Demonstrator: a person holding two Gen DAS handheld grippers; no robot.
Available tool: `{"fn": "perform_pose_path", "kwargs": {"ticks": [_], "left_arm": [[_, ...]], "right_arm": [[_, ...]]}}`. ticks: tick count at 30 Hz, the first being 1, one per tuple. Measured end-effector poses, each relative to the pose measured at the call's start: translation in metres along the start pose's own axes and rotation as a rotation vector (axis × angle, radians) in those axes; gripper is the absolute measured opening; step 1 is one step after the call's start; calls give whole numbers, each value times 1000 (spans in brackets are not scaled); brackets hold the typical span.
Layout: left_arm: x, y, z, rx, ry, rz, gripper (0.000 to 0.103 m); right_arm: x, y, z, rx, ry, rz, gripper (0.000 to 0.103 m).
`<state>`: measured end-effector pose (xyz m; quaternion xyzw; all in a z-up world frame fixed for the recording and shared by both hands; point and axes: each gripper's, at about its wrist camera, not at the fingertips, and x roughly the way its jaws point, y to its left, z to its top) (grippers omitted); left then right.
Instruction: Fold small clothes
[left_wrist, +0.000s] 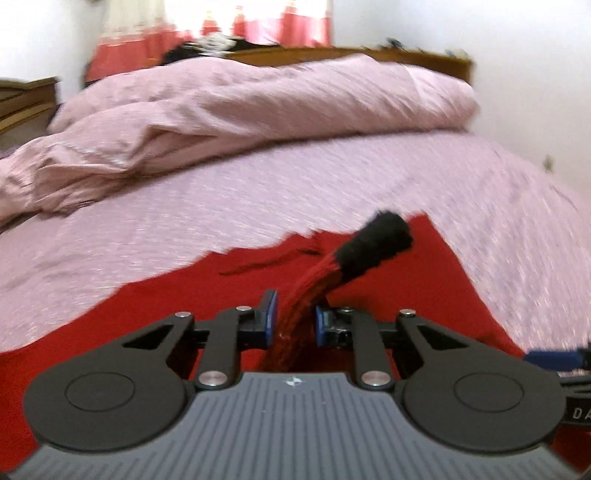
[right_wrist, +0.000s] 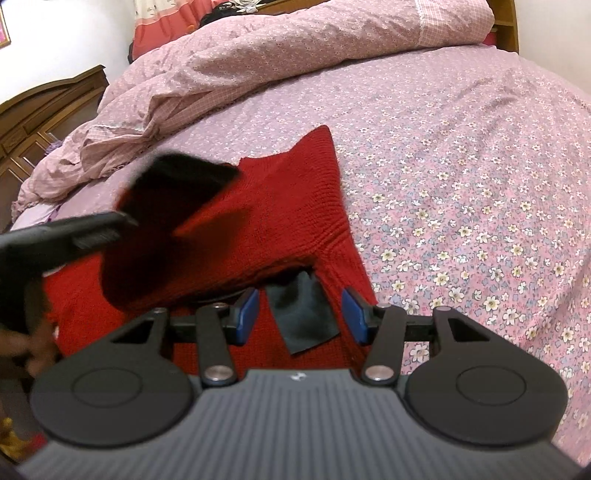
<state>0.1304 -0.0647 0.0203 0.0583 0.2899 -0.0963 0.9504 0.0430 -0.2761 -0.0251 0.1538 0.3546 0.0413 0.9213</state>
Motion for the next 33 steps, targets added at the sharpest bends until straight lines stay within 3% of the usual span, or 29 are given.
{"fn": "perform_pose_path", "kwargs": {"ticks": [5,12,18,20,23,33], "left_arm": [[-15,41,-6,-96,-5,114,24],[-22,86,-33,-177,78,230,25],[-22,122,-64,-296,182,197,33],[-24,128,-72,-313,206,194,46],[-28,131,-78,-312,230,205,58],[-58,137,-71,-282,191,208,73]], "right_arm": [[1,1,0,-1,3,-1,53],[4,3,-1,-8,11,-2,53],[6,2,-2,-9,16,-3,53],[7,3,-2,-12,20,-4,53],[8,3,-2,-14,22,-5,53],[7,7,0,-28,21,-11,53]]}}
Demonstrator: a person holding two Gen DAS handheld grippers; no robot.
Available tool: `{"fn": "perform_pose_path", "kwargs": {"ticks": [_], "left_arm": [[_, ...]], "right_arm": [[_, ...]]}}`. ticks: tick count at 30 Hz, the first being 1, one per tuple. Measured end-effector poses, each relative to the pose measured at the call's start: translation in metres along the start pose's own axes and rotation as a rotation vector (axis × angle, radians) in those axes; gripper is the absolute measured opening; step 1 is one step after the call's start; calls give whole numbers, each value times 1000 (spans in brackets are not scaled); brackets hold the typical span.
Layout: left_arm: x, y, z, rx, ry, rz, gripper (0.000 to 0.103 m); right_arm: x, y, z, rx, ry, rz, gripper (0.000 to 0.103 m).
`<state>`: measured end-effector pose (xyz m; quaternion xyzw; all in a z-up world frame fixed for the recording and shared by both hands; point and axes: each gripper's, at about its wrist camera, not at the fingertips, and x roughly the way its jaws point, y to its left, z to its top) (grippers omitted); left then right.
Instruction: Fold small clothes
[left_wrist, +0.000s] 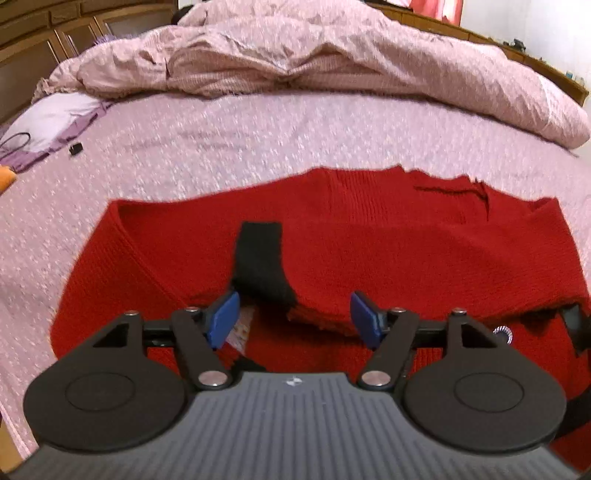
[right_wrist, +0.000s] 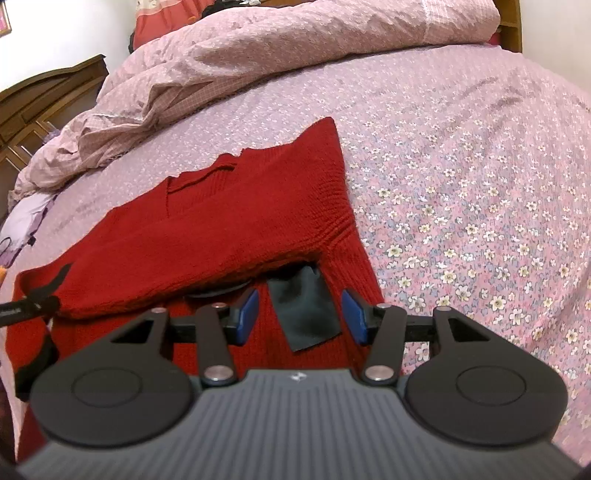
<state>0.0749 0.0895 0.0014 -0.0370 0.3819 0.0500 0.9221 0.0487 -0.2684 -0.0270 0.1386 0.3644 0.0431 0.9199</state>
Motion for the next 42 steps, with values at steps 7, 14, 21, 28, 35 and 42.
{"fn": "perform_pose_path", "kwargs": {"ticks": [7,14,21,28,35,42], "left_arm": [[6,10,19,5,-50,-5,75],[46,25,34,-9,-19,-8,75],[76,36,37,-27,28,-33,75],[93,35,34,-32,47,-58,75],[104,37,38,-48,52,-77,77],[104,34,37,-29,32,-82,77]], "right_arm": [[-2,2,10,-8,-20,6,53],[4,1,29,-32,-39,-6,53],[22,-8,51,-5,-35,-22,53],[47,-13,63,-6,-17,-16,62],[76,-14,73,-21,9,-18,62],[97,-18,79,-7,19,-10,62]]}}
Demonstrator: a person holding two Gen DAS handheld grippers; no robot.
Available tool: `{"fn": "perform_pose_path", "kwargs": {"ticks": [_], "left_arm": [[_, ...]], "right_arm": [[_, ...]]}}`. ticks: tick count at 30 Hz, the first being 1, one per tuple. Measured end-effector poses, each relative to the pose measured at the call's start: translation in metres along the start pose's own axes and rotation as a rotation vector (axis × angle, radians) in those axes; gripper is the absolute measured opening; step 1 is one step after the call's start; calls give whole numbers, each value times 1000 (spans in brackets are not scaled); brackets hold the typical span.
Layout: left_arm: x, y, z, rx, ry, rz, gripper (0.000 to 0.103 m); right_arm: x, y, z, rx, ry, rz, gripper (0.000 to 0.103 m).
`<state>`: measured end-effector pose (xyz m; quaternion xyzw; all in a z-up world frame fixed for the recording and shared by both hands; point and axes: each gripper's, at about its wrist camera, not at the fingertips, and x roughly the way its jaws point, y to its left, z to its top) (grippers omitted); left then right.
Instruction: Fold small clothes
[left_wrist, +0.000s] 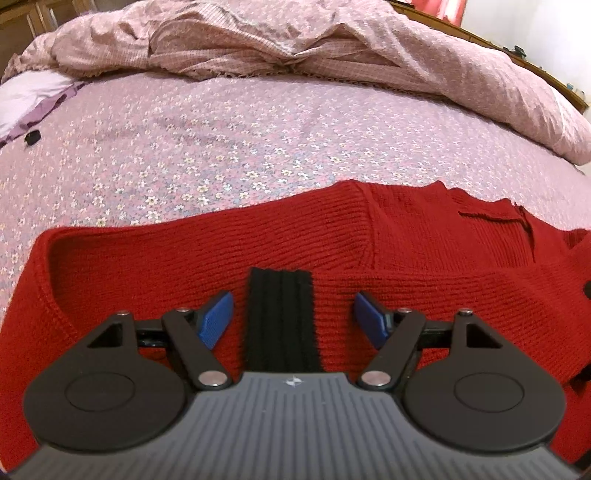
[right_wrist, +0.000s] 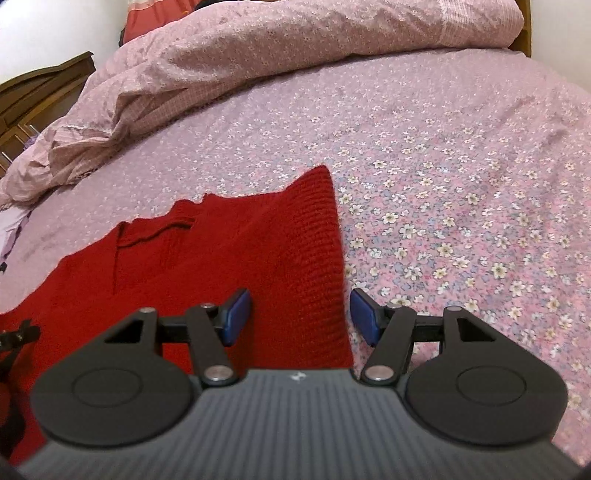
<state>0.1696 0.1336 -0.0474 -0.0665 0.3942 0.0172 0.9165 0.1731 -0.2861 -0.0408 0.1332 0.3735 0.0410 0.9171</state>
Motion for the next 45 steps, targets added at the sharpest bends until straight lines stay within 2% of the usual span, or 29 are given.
{"fn": "perform_pose_path", "kwargs": {"ticks": [4,9,14,16,19,20,21,22,23,24,27,31,35,39,43,45], "left_arm": [[-1,-1,-3,4,-15,-3,75],[-2,-5,-2,9,-19,-16,66],[-5,-9,-3,-10,-29,-69,30],[-7,-13,-3,-7,-35,-76,23],[-10,-15,-2,-12,-49,-78,20],[-13,-16,-1,-15,-59,-82,19],[-16,-17,1,-14,-69,-86,19],[-19,-18,3,-11,-83,-89,19],[-23,-19,6,-8,-102,-96,19],[-27,-20,9,-6,-117,-103,19],[-35,-26,23,20,-175,-120,19],[-28,-35,41,45,-210,-112,19],[6,-42,47,82,-161,-83,19],[37,-42,40,108,-94,-39,22],[36,-40,38,124,-110,5,44],[32,-38,40,125,-105,23,48]], "right_arm": [[7,1,0,-1,-2,15,62],[10,2,4,-2,-10,26,63],[12,0,7,26,-14,34,63],[12,0,7,28,-15,36,63],[11,0,9,20,-25,41,63],[10,0,9,13,-40,47,63],[9,0,9,4,-54,50,55],[8,1,9,-14,-71,52,44],[7,2,9,-40,-86,39,24],[6,2,10,-56,-99,34,21],[-1,-2,10,-57,-134,54,19],[-8,-11,11,-18,-209,25,18],[1,-26,14,50,-229,-28,18],[13,-33,12,40,-219,-59,18],[12,-30,11,-2,-211,-60,19],[11,-29,11,-3,-205,-61,20]]}}
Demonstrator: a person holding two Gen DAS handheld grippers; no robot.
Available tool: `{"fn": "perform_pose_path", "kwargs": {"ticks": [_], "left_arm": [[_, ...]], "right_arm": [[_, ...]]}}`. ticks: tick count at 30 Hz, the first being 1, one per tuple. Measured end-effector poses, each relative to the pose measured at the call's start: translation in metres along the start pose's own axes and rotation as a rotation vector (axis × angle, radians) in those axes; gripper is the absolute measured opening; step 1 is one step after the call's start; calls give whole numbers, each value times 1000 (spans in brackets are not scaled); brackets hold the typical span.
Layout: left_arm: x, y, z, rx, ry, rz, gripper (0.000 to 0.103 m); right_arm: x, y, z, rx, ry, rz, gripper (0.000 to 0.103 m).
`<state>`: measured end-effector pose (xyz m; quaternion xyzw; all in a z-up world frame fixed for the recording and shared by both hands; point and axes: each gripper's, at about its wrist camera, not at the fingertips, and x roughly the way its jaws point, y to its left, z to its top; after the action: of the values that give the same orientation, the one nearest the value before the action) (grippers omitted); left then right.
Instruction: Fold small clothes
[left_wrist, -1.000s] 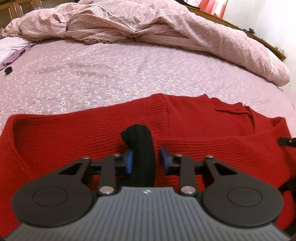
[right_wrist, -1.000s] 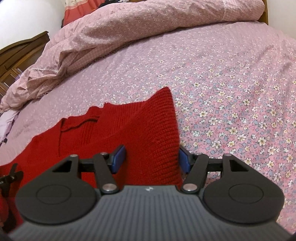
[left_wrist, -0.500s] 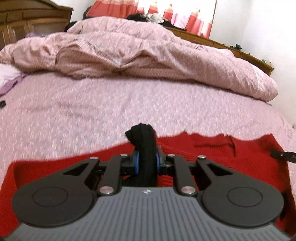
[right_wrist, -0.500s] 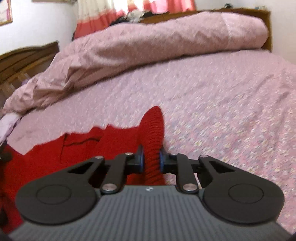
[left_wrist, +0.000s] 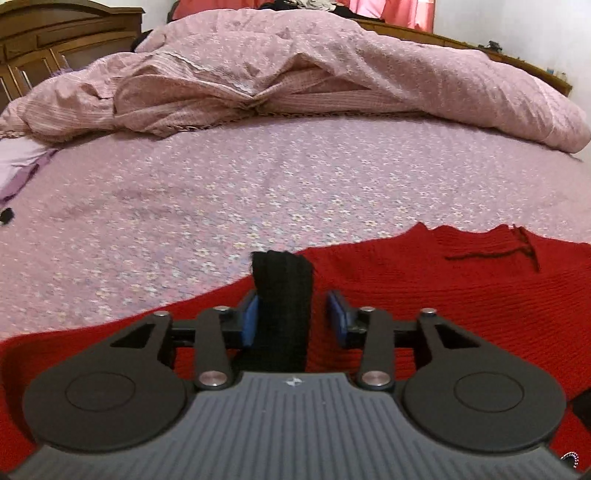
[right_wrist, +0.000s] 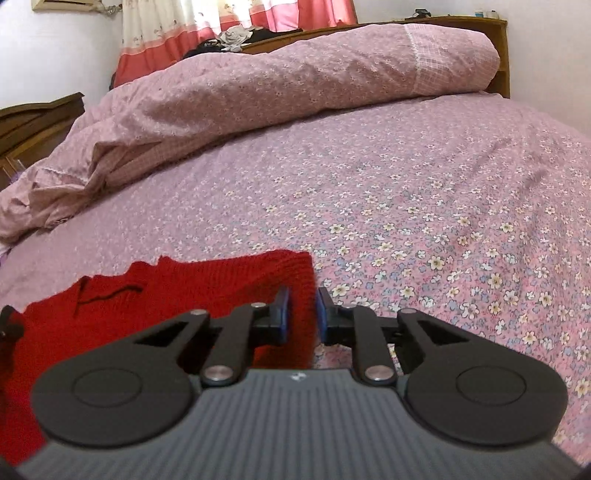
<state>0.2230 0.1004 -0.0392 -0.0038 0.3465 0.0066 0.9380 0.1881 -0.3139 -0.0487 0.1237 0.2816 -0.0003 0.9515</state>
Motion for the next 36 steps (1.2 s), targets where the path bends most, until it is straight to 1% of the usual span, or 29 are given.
{"fn": "perform_pose_path", "kwargs": {"ticks": [3,4,7,9,12,15,19,22,26,28,31,34,35,36], "left_arm": [[-15,6,3,-2,-1,16,50],[-21,7,3,-1,-7,21,52],[-42,11,0,-12,-16,23,58],[-53,12,-4,-21,-9,20,59],[-61,12,-14,-26,13,10,61],[-56,12,-23,-27,38,17,61],[-40,16,-30,-65,94,48,62],[-35,26,-35,-122,91,22,63],[-31,30,-36,-125,84,20,66],[-33,28,-35,-120,86,25,66],[-39,27,-32,-122,101,40,66],[-54,29,-32,-130,104,48,66],[-61,31,-33,-133,101,49,66],[-68,33,-34,-136,98,51,66]], "right_arm": [[-6,2,4,7,2,0,20],[-11,5,5,3,-3,-1,20],[-28,16,8,-40,-23,-6,20],[-41,24,8,-72,-27,3,20],[-56,33,5,-91,-7,32,20],[-65,40,-3,-87,35,56,21],[-59,44,-17,-82,103,65,21],[-48,46,-30,-66,149,30,20],[-43,48,-43,-82,91,10,20],[-40,45,-44,-42,79,12,20],[-40,40,-41,8,86,25,20],[-45,37,-37,39,99,39,20],[-49,36,-35,49,105,43,21],[-53,36,-34,56,108,46,27]]}}
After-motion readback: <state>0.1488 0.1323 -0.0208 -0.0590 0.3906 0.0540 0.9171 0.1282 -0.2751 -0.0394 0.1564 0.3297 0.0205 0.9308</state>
